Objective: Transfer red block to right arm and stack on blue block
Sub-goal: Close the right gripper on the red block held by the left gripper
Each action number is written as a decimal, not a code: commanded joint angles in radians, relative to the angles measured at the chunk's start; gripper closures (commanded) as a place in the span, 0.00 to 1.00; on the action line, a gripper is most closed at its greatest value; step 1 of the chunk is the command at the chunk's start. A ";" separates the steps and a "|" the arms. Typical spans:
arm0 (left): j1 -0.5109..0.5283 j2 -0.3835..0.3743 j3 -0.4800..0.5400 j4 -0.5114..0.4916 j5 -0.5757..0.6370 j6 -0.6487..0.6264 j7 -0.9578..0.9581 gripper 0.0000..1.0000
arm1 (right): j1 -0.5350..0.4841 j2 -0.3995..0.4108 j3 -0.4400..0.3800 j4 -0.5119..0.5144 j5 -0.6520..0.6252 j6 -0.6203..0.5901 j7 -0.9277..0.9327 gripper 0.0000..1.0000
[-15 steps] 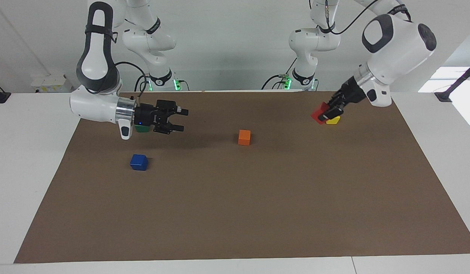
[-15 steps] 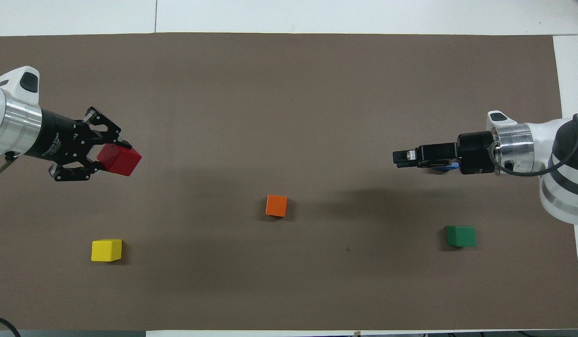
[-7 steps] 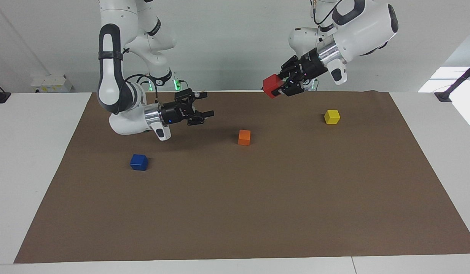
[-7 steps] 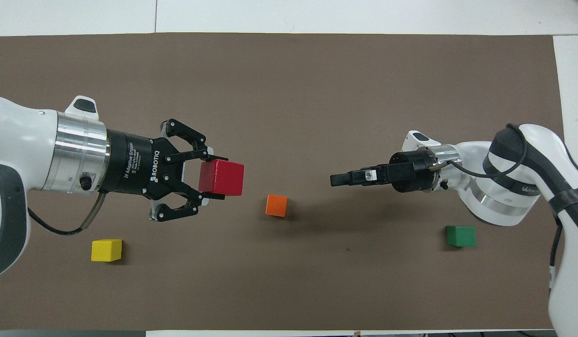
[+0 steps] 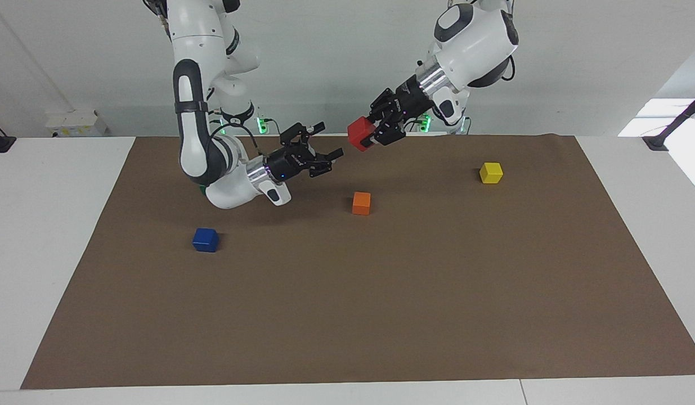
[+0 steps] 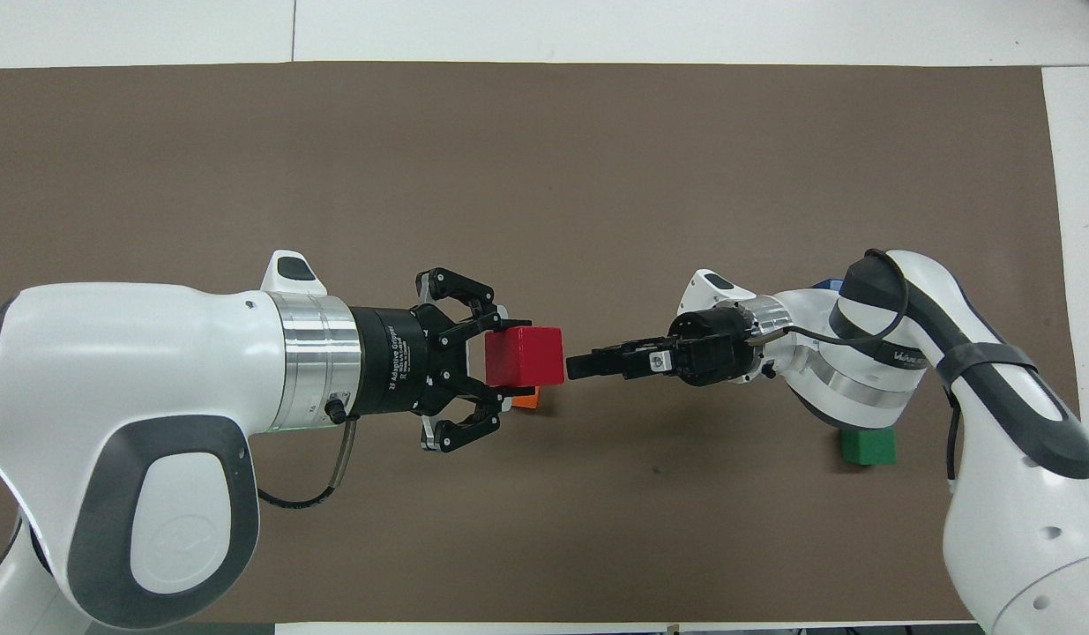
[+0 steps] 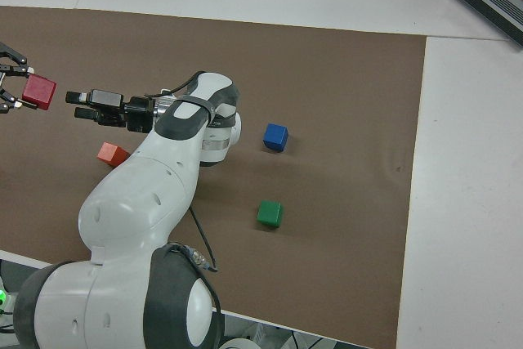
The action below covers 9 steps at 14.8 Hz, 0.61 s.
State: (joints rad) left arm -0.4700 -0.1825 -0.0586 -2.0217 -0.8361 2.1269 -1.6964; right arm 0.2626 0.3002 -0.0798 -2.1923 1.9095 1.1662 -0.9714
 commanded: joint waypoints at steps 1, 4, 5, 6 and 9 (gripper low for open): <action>-0.038 -0.049 0.016 -0.064 -0.024 0.060 0.000 1.00 | 0.033 0.091 0.011 0.005 0.081 -0.121 -0.073 0.00; -0.107 -0.067 0.016 -0.121 -0.023 0.175 0.000 1.00 | 0.065 0.132 0.028 0.022 0.134 -0.176 -0.102 0.00; -0.122 -0.071 0.017 -0.136 -0.023 0.204 -0.003 1.00 | 0.072 0.132 0.026 0.031 0.158 -0.171 -0.104 0.00; -0.125 -0.072 0.017 -0.140 -0.024 0.208 -0.006 1.00 | 0.072 0.134 0.028 0.037 0.158 -0.168 -0.105 0.00; -0.127 -0.083 0.016 -0.167 -0.023 0.209 -0.005 1.00 | 0.073 0.134 0.029 0.048 0.161 -0.155 -0.110 0.00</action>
State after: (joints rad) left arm -0.5776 -0.2188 -0.0565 -2.1353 -0.8370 2.3105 -1.6978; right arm 0.3389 0.4293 -0.0510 -2.1589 2.0572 1.0070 -1.0661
